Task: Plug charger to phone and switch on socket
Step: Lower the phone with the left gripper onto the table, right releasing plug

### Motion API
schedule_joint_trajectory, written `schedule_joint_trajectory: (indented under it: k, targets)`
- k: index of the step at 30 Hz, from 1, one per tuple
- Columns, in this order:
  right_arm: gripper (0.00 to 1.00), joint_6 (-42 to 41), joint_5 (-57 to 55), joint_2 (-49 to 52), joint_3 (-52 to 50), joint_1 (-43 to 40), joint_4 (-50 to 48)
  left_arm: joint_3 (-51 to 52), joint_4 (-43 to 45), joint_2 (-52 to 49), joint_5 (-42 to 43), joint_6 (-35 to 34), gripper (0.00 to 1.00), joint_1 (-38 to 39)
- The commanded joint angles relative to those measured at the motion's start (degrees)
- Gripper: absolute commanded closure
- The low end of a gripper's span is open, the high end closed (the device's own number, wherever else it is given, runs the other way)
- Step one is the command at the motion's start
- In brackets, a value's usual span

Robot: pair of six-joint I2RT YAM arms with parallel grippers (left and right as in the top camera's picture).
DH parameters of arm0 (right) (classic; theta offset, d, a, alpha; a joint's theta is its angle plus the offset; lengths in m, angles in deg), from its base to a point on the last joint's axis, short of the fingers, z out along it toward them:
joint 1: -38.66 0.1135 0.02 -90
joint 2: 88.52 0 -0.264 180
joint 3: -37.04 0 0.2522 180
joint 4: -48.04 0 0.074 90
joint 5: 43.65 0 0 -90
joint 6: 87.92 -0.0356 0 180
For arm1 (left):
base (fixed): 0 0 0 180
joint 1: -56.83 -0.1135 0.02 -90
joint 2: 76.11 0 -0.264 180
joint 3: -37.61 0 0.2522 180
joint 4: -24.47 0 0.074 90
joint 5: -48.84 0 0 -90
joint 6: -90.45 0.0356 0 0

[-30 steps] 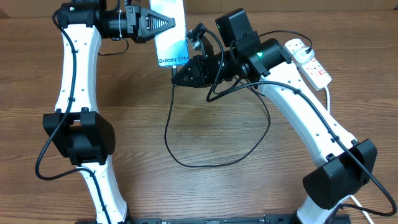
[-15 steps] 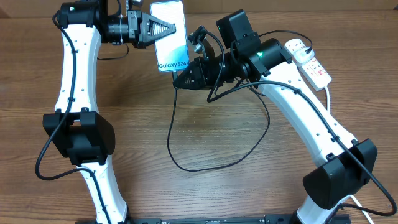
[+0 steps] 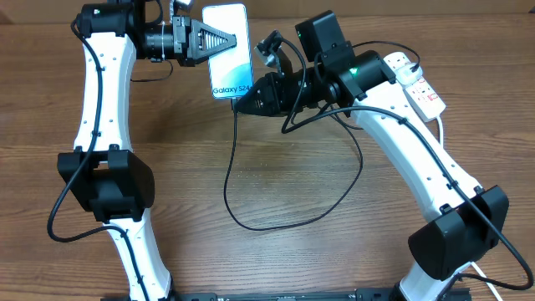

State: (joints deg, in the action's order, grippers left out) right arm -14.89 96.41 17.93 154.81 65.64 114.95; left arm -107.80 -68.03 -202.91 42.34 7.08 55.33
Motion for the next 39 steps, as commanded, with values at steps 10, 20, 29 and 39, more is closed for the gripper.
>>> schedule_joint_trajectory:
  k: [10,20,29,39]
  targets:
    - [0.40,0.4,-9.4,0.0,0.3,-1.3,4.1,-0.5,-0.4,-0.4,-16.9,-1.4,0.96,-0.6]
    - [0.28,-6.0,-31.0,0.0,0.3,-2.0,12.5,-0.2,-3.1,-2.0,-41.9,-4.1,0.96,4.8]
    - [0.26,-8.8,-40.5,0.0,0.3,-2.0,17.2,-0.1,-3.8,-9.9,-42.5,-6.8,0.96,12.4]
    - [0.25,-11.6,-46.1,0.0,0.2,-2.0,19.2,-0.1,-2.1,-19.1,-38.8,-4.8,0.96,12.3]
